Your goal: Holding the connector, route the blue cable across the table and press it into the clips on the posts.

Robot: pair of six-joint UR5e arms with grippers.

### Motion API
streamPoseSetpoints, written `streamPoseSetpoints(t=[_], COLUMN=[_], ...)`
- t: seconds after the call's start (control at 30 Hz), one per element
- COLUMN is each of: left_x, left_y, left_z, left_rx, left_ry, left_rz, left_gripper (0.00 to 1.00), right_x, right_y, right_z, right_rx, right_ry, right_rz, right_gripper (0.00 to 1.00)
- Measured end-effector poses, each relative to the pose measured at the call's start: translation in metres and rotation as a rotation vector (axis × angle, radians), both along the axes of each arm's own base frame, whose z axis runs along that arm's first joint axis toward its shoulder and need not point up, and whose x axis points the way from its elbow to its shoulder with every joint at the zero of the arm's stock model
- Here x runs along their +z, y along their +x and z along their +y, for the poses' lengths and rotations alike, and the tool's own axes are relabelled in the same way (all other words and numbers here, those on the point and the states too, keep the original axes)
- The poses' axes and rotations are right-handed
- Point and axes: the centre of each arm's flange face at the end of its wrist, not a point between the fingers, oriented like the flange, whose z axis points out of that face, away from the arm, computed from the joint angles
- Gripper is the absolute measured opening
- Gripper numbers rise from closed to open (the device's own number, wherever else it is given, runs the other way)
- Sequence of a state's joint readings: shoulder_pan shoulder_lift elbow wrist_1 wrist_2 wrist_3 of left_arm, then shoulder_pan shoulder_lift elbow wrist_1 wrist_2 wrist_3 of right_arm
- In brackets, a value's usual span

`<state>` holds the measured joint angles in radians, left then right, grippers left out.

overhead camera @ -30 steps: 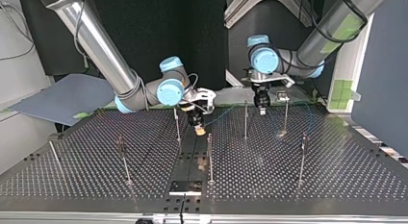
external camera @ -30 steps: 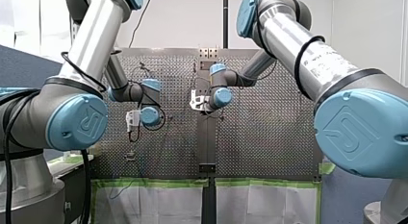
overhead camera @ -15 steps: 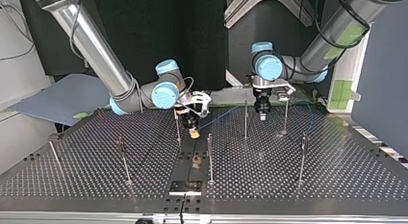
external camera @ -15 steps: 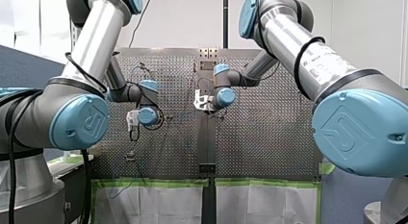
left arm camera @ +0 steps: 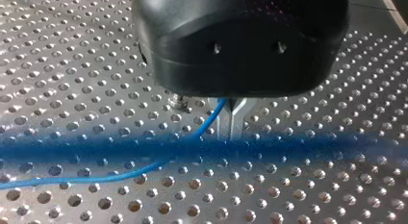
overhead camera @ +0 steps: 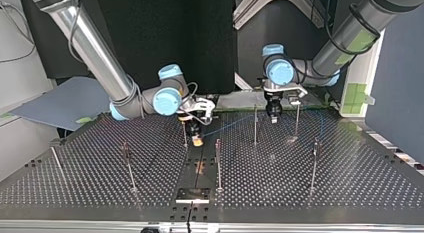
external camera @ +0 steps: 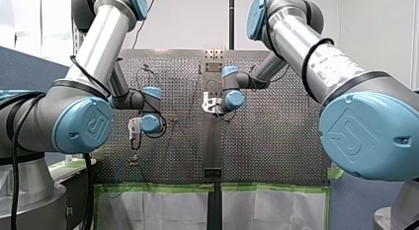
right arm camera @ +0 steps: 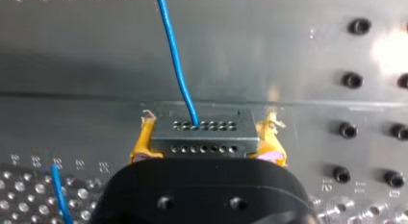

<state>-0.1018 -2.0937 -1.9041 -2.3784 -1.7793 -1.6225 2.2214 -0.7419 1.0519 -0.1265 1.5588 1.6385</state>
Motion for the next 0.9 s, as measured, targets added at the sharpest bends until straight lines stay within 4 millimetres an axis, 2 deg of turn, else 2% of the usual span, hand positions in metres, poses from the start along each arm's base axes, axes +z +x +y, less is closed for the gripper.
streamPoseSetpoints(t=[0.13, 0.17, 0.23, 0.27, 0.3, 0.33, 0.37, 0.4, 0.43, 0.67, 0.9], left_x=[0.007, 0.009, 0.011, 0.011, 0.012, 0.012, 0.012, 0.011, 0.011, 0.009, 0.018], left_y=[0.008, 0.010, 0.012, 0.013, 0.013, 0.013, 0.013, 0.013, 0.012, 0.004, -0.011], left_z=[0.000, 0.001, 0.001, 0.001, 0.002, 0.002, 0.002, 0.003, 0.003, 0.006, 0.000], left_rx=[0.002, 0.004, 0.006, 0.008, 0.011, 0.015, 0.021, 0.027, 0.032, 0.083, 0.112], left_ry=[-0.004, -0.006, -0.010, -0.013, -0.015, -0.017, -0.018, -0.017, -0.016, 0.004, 0.016], left_rz=[-0.011, -0.015, -0.019, -0.021, -0.021, -0.020, -0.018, -0.015, -0.010, 0.039, 0.078], left_gripper=[0.02, 0.08, 0.08, 0.46, 0.46, 0.69, 0.87, 0.87, 1.00, 1.00, 1.00], right_x=[0.001, 0.001, 0.003, 0.003, 0.004, 0.004, 0.004, 0.005, 0.005, 0.005, 0.005], right_y=[-0.002, -0.002, -0.002, -0.002, -0.002, -0.002, -0.002, -0.002, -0.002, 0.003, 0.009], right_z=[-0.003, -0.004, -0.004, -0.005, -0.005, -0.005, -0.005, -0.005, -0.005, -0.001, 0.006], right_rx=[-0.004, -0.004, -0.003, -0.002, -0.001, -0.001, -0.001, 0.000, 0.000, 0.009, 0.022], right_ry=[-0.002, -0.003, -0.006, -0.007, -0.008, -0.009, -0.010, -0.011, -0.011, -0.014, -0.015], right_rz=[-0.001, -0.002, -0.003, -0.004, -0.004, -0.004, -0.004, -0.004, -0.004, -0.001, 0.002], right_gripper=[0.00, 0.00, 0.00, 0.00, 0.00, 0.00, 0.00, 0.00, 0.00, 0.00, 0.00])
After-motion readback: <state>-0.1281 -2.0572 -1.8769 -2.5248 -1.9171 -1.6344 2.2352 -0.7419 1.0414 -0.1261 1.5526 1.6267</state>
